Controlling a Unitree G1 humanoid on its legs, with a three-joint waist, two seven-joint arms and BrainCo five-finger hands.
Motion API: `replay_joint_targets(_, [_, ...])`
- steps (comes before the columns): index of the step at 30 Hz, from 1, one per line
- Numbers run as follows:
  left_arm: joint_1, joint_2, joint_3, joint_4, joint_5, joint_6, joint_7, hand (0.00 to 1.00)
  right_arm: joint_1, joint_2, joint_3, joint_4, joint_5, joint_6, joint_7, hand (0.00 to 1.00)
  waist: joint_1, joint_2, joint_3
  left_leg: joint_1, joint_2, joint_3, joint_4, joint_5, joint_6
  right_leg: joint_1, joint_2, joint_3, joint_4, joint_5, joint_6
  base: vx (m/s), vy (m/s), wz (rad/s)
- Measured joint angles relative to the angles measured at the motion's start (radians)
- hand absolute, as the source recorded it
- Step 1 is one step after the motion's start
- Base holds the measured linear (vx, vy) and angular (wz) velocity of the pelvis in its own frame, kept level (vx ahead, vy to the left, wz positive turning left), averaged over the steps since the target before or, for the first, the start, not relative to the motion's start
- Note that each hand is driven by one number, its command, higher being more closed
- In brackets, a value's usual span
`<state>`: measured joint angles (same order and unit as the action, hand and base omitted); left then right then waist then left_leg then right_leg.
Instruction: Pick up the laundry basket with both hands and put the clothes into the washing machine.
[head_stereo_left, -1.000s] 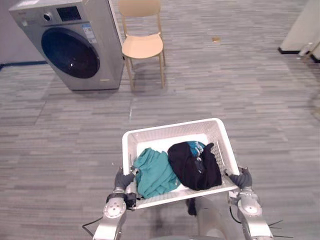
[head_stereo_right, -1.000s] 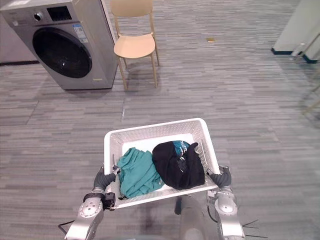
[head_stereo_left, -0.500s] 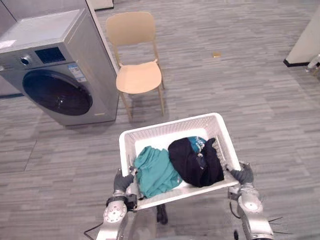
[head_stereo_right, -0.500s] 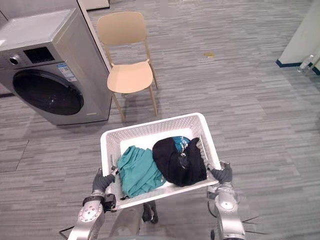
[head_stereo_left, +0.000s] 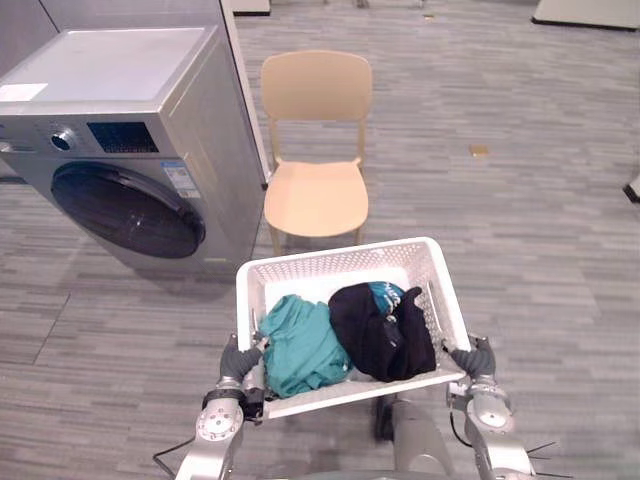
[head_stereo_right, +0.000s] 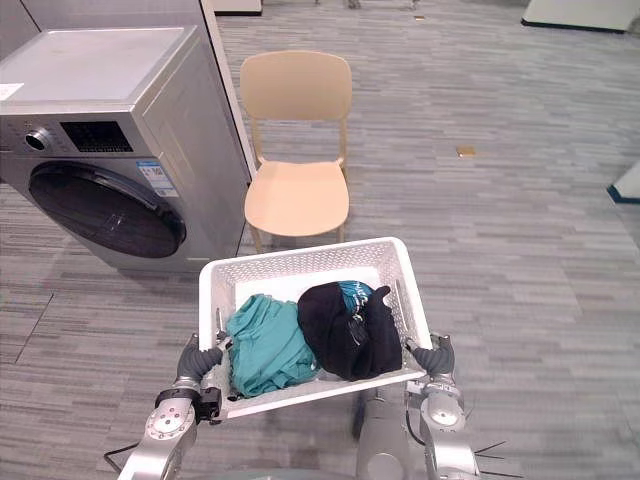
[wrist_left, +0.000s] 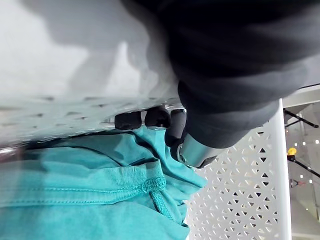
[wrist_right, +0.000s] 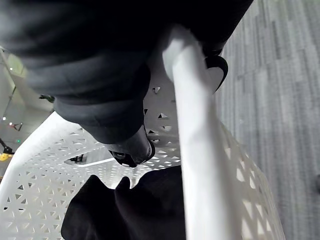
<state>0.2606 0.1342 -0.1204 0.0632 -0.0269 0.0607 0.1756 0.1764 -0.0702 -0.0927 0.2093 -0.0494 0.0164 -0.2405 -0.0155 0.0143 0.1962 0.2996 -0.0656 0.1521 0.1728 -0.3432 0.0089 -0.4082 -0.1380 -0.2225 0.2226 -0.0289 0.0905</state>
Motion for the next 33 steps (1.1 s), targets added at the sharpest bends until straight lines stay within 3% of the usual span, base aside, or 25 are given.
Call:
replay_joint_targets(1, [0.003,0.005,-0.01,0.018,0.0,0.0,0.0,1.0,0.02,0.0,0.0,-0.001,0.0,0.0,0.0,1.0,-0.004,-0.016,-0.018,0.058,-0.009,-0.025,-0.002,-0.013,-0.021,-0.001,-0.001,0.018,-0.009,0.05,-0.063,0.67,-0.132,0.67])
replay_joint_targets(2, [0.007,-0.012,-0.013,0.031,0.001,0.0,-0.001,1.0,0.029,-0.01,0.0,-0.001,0.0,0.004,0.0,1.0,-0.016,0.007,-0.036,0.077,0.016,-0.053,0.02,-0.019,-0.029,-0.005,0.016,0.039,0.051,0.142,-0.109,0.84,-0.199,0.71])
replay_joint_targets(3, [0.013,-0.025,-0.014,0.032,0.001,0.0,-0.001,1.0,0.031,-0.021,-0.003,-0.001,0.0,0.008,0.001,1.0,-0.023,0.041,-0.059,0.053,0.056,-0.066,0.1,-0.019,-0.03,-0.009,0.034,0.028,0.097,0.169,-0.112,0.71,-0.183,0.45])
replay_joint_targets(4, [0.013,-0.036,-0.016,0.035,0.001,0.0,-0.001,1.0,0.028,-0.027,-0.009,-0.001,0.0,0.008,0.002,1.0,-0.02,0.068,-0.065,0.02,0.087,-0.067,0.18,-0.018,-0.031,-0.007,0.046,0.005,0.118,0.153,-0.113,0.7,-0.187,0.27])
replay_joint_targets(5, [0.007,-0.054,-0.012,0.037,0.001,-0.001,0.0,1.0,0.015,-0.038,-0.013,-0.01,0.0,0.009,0.002,1.0,-0.019,0.123,-0.06,-0.073,0.158,-0.061,0.413,0.04,-0.111,0.035,0.09,-0.024,0.123,0.106,-0.131,0.68,-0.162,0.03])
replay_joint_targets(6, [0.007,-0.066,0.003,0.041,0.001,-0.001,0.0,1.0,0.014,-0.042,-0.006,-0.027,0.0,0.015,0.002,1.0,-0.006,0.134,-0.059,-0.155,0.199,-0.049,0.601,0.189,-0.13,0.077,0.121,-0.021,0.111,0.079,-0.142,0.68,-0.147,-0.2])
replay_joint_targets(7, [0.004,-0.071,0.008,0.05,-0.001,-0.001,0.0,1.0,0.02,-0.04,-0.006,-0.047,0.001,0.015,0.001,1.0,0.01,0.138,-0.059,-0.222,0.252,-0.032,0.757,0.275,-0.148,0.141,0.149,-0.018,0.066,0.068,-0.148,0.65,-0.117,-0.25])
replay_joint_targets(8, [0.0,-0.068,0.003,0.051,-0.001,-0.006,-0.001,1.0,0.022,-0.036,-0.012,-0.066,0.001,0.015,-0.005,1.0,0.018,0.135,-0.049,-0.281,0.309,-0.007,0.894,0.238,-0.121,0.219,0.17,-0.023,0.008,0.066,-0.149,0.6,-0.089,-0.11])
replay_joint_targets(10, [-0.014,-0.066,0.003,0.051,-0.007,-0.02,-0.001,1.0,0.02,-0.036,-0.02,-0.097,0.002,0.013,-0.016,1.0,0.028,0.105,-0.03,-0.375,0.347,0.035,0.981,0.152,-0.075,0.335,0.171,-0.019,-0.077,0.066,-0.149,0.53,-0.064,0.02])
replay_joint_targets(12, [-0.026,-0.073,0.004,0.049,-0.01,-0.04,-0.001,1.0,0.006,-0.036,-0.029,-0.118,0.015,0.007,-0.021,1.0,0.032,0.086,-0.018,-0.501,0.339,0.042,0.867,0.066,-0.056,0.42,0.15,-0.007,-0.147,0.061,-0.14,0.43,0.037,-0.08])
replay_joint_targets(13, [-0.03,-0.071,0.004,0.05,-0.01,-0.04,-0.001,1.0,0.002,-0.036,-0.029,-0.117,0.023,0.007,-0.022,1.0,0.032,0.082,-0.016,-0.526,0.33,0.036,0.808,0.056,-0.059,0.431,0.143,-0.003,-0.158,0.055,-0.131,0.38,0.14,-0.03])
replay_joint_targets(14, [-0.043,-0.072,0.003,0.05,-0.01,-0.04,-0.001,1.0,0.003,-0.036,-0.035,-0.114,0.032,0.007,-0.022,1.0,0.032,0.075,-0.008,-0.569,0.293,-0.003,0.63,0.056,-0.068,0.439,0.12,-0.003,-0.159,0.041,-0.105,0.33,0.217,-0.02])
replay_joint_targets(16, [-0.044,-0.081,0.0,0.048,-0.009,-0.039,-0.002,1.0,0.01,-0.038,-0.039,-0.108,0.039,0.007,-0.022,1.0,0.032,0.108,-0.004,-0.563,0.257,-0.088,0.325,0.133,-0.119,0.442,0.112,0.01,-0.132,0.008,-0.053,0.27,0.251,-0.14])
replay_joint_targets(17, [-0.047,-0.076,0.0,0.061,-0.009,-0.034,-0.001,1.0,0.005,-0.026,-0.043,-0.081,0.039,0.005,-0.023,1.0,0.032,0.108,0.014,-0.543,0.246,-0.088,0.286,0.192,-0.073,0.451,0.105,0.035,-0.115,-0.013,-0.026,0.17,0.206,-0.18])
replay_joint_targets(20, [-0.036,-0.038,0.001,0.06,-0.009,-0.024,-0.001,1.0,0.025,0.028,-0.046,-0.071,0.039,0.008,-0.023,1.0,0.035,0.054,0.027,-0.512,0.185,-0.03,0.261,0.165,-0.032,0.453,0.03,0.065,-0.108,-0.038,0.015,0.22,0.239,-0.12])
replay_joint_targets(25, [-0.03,-0.027,0.002,0.053,0.002,-0.021,0.002,1.0,0.003,0.018,-0.024,-0.026,0.037,0.007,-0.022,1.0,0.038,0.037,0.028,-0.461,0.148,0.098,0.263,0.095,0.009,0.368,-0.04,0.172,0.03,-0.084,0.055,0.14,0.204,-0.65])
replay_joint_targets(28, [-0.057,-0.004,-0.002,0.053,0.025,-0.02,0.011,1.0,-0.029,0.016,-0.015,0.027,0.029,0.007,-0.022,1.0,0.021,0.012,0.043,-0.451,0.132,0.136,0.253,0.086,0.02,0.26,-0.066,0.184,0.197,-0.088,0.052,0.06,0.113,-0.45])
replay_joint_targets(29, [-0.081,0.015,-0.011,0.053,0.041,-0.02,0.027,1.0,-0.039,0.015,-0.008,0.057,0.027,0.006,-0.026,1.0,0.008,-0.014,0.06,-0.448,0.124,0.137,0.253,0.086,0.023,0.208,-0.077,0.184,0.281,-0.093,0.029,0.03,0.065,-0.06])
replay_joint_targets(31, [-0.097,0.038,-0.019,0.054,0.047,-0.019,0.045,1.0,-0.049,0.011,0.008,0.08,0.026,0.006,-0.043,1.0,0.001,-0.04,0.065,-0.47,0.12,0.134,0.279,0.085,0.022,0.194,-0.076,0.168,0.273,-0.109,0.007,0.02,0.004,0.11])
replay_joint_targets(33, [-0.159,0.038,-0.025,0.056,0.061,-0.019,0.07,1.0,-0.098,-0.016,0.023,0.083,0.019,0.005,-0.063,1.0,0.004,-0.034,0.08,-0.571,0.123,0.094,0.342,0.085,0.023,0.176,-0.076,0.128,0.202,-0.113,0.007,0.0,-0.019,0.07])
